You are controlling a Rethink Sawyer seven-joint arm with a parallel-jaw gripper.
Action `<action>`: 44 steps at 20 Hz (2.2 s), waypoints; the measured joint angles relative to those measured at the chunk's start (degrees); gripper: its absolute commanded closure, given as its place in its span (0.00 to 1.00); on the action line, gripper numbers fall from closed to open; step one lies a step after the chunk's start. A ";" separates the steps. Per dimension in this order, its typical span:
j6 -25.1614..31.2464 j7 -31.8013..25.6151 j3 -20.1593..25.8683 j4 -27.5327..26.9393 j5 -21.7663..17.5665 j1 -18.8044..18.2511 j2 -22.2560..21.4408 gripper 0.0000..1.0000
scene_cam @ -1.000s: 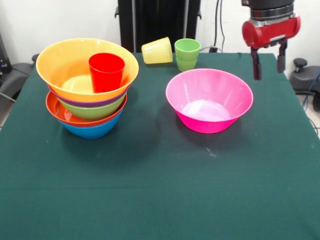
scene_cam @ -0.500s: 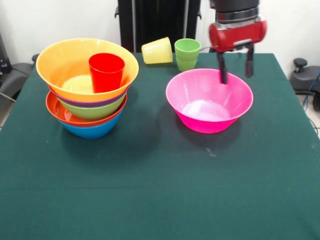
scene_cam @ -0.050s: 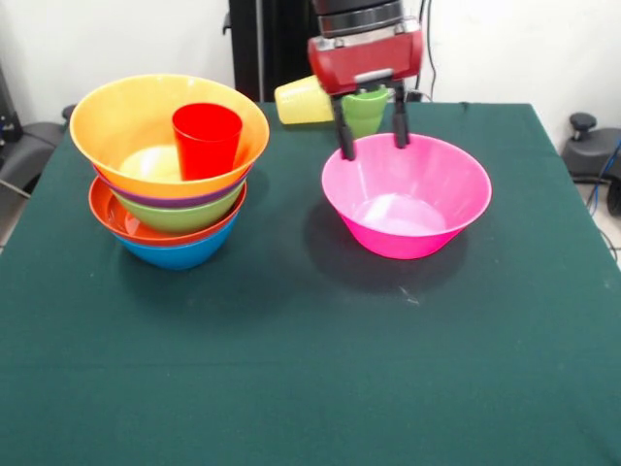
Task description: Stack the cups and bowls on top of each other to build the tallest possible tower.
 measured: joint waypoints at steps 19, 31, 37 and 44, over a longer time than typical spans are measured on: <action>0.01 0.00 0.80 0.16 -3.95 4.74 -0.40 0.00; -0.01 0.00 0.80 0.40 -4.01 5.82 -1.24 0.00; 0.01 0.00 0.78 0.60 -4.03 6.28 -1.18 0.00; -0.02 0.00 -0.13 0.68 -4.32 9.10 -1.18 0.00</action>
